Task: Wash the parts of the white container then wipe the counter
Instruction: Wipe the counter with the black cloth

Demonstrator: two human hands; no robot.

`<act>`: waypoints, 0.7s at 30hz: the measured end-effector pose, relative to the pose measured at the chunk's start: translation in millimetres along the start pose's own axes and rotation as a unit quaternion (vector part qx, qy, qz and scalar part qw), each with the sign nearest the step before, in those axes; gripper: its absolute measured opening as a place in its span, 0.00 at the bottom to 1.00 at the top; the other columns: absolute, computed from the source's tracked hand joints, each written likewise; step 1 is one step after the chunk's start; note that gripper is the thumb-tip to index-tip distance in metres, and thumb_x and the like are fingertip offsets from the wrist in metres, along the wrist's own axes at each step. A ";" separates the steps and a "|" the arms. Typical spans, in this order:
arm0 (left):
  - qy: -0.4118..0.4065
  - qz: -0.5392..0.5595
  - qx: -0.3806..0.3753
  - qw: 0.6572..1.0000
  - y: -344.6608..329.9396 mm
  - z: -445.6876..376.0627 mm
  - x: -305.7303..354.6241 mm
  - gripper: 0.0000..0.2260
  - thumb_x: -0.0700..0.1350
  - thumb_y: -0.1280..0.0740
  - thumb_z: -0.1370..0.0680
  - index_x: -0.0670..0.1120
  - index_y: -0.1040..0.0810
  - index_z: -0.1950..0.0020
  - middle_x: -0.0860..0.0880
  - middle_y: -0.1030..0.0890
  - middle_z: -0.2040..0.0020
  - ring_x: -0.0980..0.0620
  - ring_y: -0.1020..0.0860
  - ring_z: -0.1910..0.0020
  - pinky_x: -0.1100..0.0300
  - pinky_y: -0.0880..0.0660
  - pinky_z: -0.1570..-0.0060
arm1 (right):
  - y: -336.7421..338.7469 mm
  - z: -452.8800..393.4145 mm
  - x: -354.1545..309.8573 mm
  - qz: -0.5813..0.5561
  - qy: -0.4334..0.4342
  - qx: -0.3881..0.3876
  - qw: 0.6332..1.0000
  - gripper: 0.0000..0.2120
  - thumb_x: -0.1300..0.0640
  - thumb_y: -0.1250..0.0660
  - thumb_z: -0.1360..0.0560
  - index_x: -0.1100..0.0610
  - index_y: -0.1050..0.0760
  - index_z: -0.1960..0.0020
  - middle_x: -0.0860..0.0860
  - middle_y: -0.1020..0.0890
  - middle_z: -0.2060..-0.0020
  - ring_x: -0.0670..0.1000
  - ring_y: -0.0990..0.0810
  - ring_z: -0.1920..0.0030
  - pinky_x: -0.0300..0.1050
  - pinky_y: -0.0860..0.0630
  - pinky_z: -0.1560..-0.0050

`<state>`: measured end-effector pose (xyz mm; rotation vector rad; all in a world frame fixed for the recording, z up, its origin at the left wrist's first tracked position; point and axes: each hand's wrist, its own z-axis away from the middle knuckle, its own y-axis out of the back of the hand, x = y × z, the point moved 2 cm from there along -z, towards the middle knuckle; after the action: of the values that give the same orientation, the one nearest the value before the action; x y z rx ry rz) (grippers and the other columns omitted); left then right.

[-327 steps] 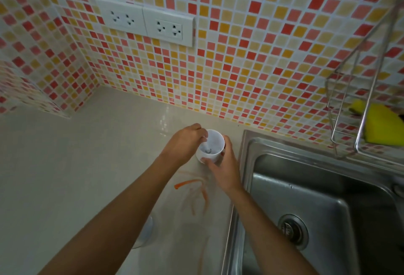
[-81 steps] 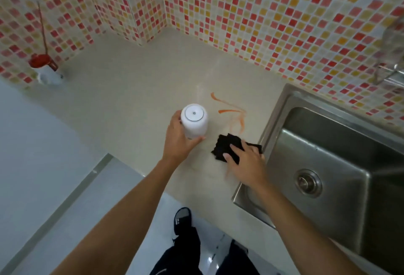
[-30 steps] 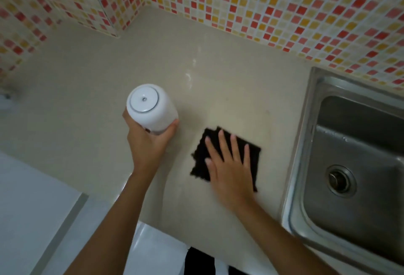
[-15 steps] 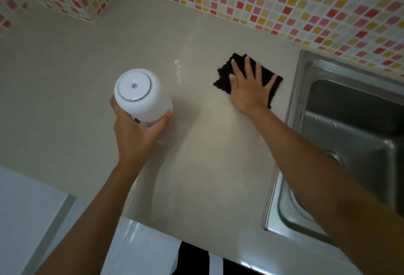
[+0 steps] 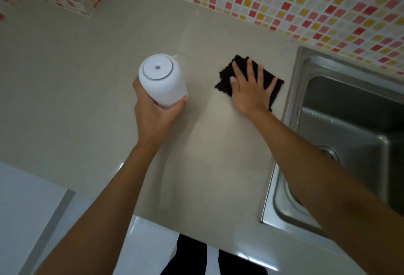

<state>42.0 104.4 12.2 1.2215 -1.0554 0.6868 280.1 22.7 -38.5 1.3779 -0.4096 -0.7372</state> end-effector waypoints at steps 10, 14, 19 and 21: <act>-0.021 -0.005 0.008 1.000 28.9 -22.2 2.2 0.44 0.54 0.21 0.34 0.51 0.43 0.26 0.58 0.26 0.37 0.62 0.25 0.41 0.61 0.24 0.42 | 11.3 110.8 7.7 -0.053 0.066 -0.008 0.996 0.22 0.51 0.46 0.21 0.46 0.36 0.27 0.48 0.35 0.26 0.53 0.41 0.25 0.63 0.49 0.28; -0.006 -0.027 0.020 0.999 43.4 -26.8 -13.9 0.44 0.55 0.21 0.35 0.51 0.43 0.26 0.58 0.25 0.37 0.60 0.25 0.40 0.57 0.24 0.41 | 5.2 78.6 8.0 0.009 0.213 0.068 0.975 0.23 0.55 0.46 0.23 0.53 0.31 0.29 0.51 0.28 0.30 0.54 0.42 0.24 0.69 0.57 0.28; 0.031 -0.036 0.034 0.998 50.0 -24.5 -34.5 0.45 0.57 0.21 0.35 0.53 0.44 0.26 0.57 0.24 0.36 0.59 0.24 0.41 0.57 0.24 0.41 | 4.2 22.4 -8.3 -0.079 0.198 0.139 0.967 0.18 0.62 0.44 0.22 0.55 0.28 0.34 0.53 0.28 0.31 0.54 0.41 0.25 0.60 0.55 0.25; 0.029 -0.039 0.040 0.998 50.7 -25.0 -37.5 0.45 0.57 0.22 0.35 0.53 0.44 0.26 0.57 0.24 0.36 0.58 0.24 0.40 0.56 0.24 0.41 | 6.9 -1.4 -12.5 -0.099 0.149 0.166 0.970 0.14 0.63 0.42 0.22 0.58 0.22 0.40 0.54 0.22 0.37 0.55 0.33 0.28 0.58 0.52 0.24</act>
<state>-10.6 145.1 -1.5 1.2967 -0.9352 0.7048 273.6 32.4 -30.2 1.8354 -0.1603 -0.6269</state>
